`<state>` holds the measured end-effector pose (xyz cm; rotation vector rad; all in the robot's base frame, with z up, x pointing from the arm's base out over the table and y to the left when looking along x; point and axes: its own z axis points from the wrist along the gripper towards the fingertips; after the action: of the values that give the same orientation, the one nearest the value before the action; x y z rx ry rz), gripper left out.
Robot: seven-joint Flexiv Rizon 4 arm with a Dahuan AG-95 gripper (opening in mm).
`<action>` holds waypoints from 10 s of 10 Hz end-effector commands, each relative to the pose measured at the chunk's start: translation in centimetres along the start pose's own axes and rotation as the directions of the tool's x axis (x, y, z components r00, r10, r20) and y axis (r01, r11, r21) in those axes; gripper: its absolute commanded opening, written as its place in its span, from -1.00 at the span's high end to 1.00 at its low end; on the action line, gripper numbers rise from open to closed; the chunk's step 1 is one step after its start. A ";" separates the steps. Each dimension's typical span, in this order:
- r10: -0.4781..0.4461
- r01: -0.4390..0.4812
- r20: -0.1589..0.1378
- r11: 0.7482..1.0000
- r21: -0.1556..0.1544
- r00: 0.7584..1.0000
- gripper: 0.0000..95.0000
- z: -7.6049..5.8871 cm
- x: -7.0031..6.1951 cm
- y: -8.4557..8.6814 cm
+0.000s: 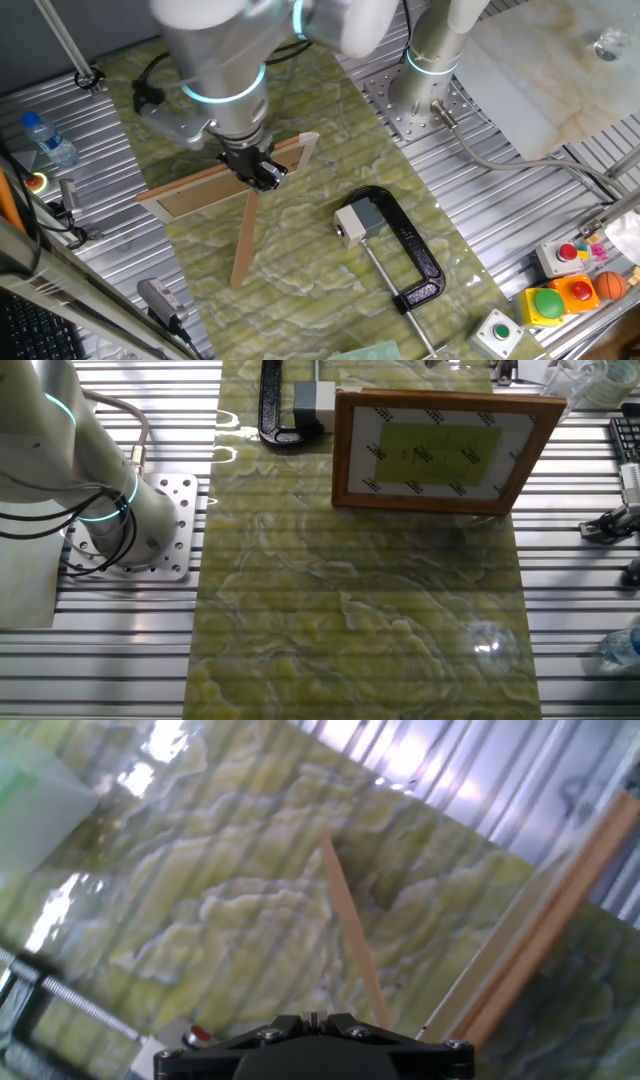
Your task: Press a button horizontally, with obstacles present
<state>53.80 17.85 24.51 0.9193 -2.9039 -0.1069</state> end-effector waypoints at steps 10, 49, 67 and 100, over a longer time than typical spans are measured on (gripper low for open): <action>-0.082 0.085 0.022 0.981 -0.177 0.996 1.00 0.2 0.2 0.9; -0.200 0.192 -0.024 0.964 -0.185 0.980 -1.00 0.5 0.1 3.7; -0.315 0.301 -0.028 0.926 -0.228 0.949 -1.00 1.3 -0.1 4.4; -0.780 0.683 -0.031 0.565 -0.463 0.625 -1.00 18.7 7.2 14.9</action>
<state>37.39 26.45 7.89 1.8465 -1.9297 -0.5972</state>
